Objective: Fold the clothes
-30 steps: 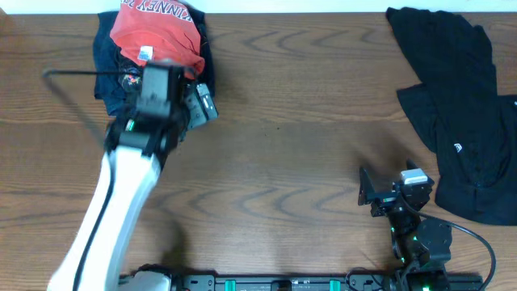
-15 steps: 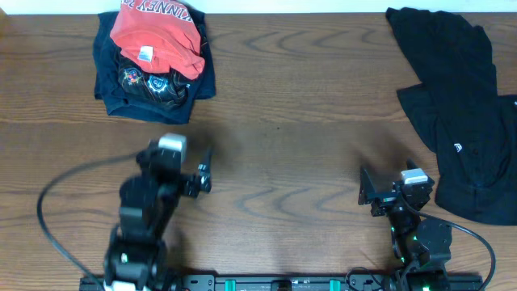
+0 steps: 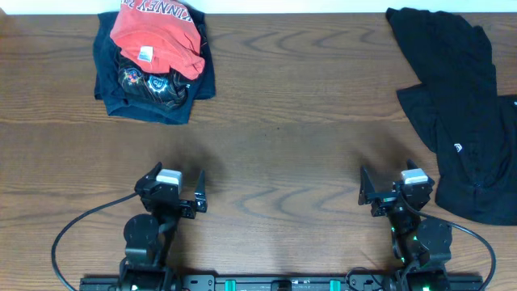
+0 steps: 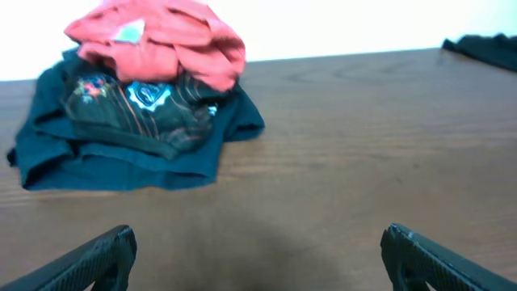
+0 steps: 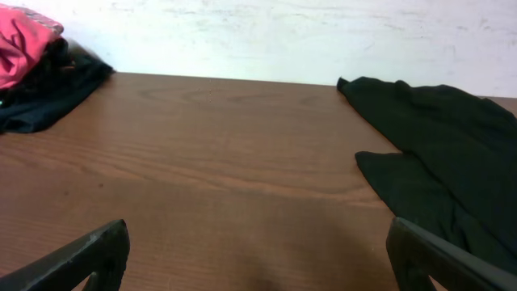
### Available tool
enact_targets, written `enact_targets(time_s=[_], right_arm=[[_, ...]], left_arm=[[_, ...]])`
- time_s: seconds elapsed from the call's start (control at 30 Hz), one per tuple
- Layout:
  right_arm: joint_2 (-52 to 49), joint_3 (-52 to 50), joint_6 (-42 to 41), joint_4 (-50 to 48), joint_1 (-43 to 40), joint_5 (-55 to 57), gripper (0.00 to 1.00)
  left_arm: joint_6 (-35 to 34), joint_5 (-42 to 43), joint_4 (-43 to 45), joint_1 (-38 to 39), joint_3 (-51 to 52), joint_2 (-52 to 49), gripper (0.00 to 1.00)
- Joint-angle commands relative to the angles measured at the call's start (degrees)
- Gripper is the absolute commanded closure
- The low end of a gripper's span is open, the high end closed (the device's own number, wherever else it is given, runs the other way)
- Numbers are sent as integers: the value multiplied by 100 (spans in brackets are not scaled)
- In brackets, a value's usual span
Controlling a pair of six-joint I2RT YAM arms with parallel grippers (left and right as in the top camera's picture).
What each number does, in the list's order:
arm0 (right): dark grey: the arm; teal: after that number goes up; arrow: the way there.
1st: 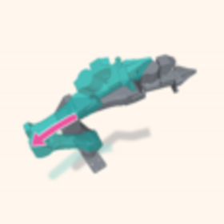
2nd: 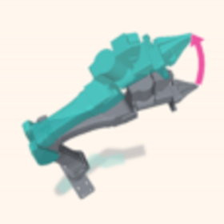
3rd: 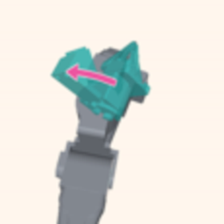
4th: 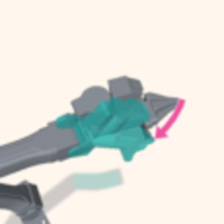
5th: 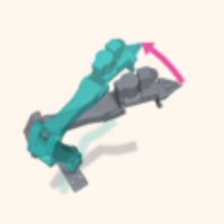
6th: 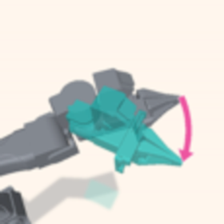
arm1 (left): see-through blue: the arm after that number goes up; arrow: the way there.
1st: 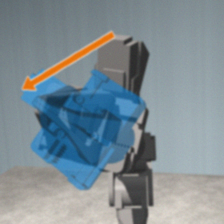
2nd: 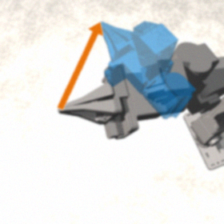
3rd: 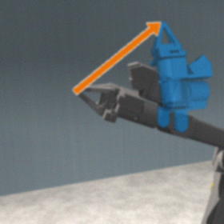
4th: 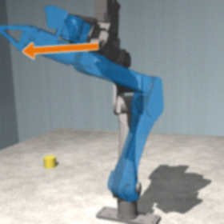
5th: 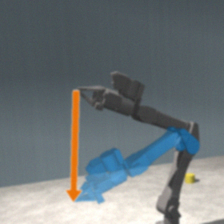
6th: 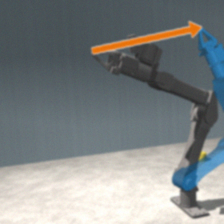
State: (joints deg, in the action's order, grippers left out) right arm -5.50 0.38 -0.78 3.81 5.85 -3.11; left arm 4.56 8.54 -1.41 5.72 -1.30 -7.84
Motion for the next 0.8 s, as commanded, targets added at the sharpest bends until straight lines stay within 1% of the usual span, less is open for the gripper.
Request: enact_targets(time_s=[0.0,0.3,0.77], right_arm=[[24,-7,63,20,-59,11,1],[24,-7,63,20,-59,11,1],[24,-7,63,20,-59,9,1]], left_arm=[[57,-144,-197,-31,107,245,2],[59,-190,-146,-31,107,772,2],[59,-192,-195,-28,107,754,2]])
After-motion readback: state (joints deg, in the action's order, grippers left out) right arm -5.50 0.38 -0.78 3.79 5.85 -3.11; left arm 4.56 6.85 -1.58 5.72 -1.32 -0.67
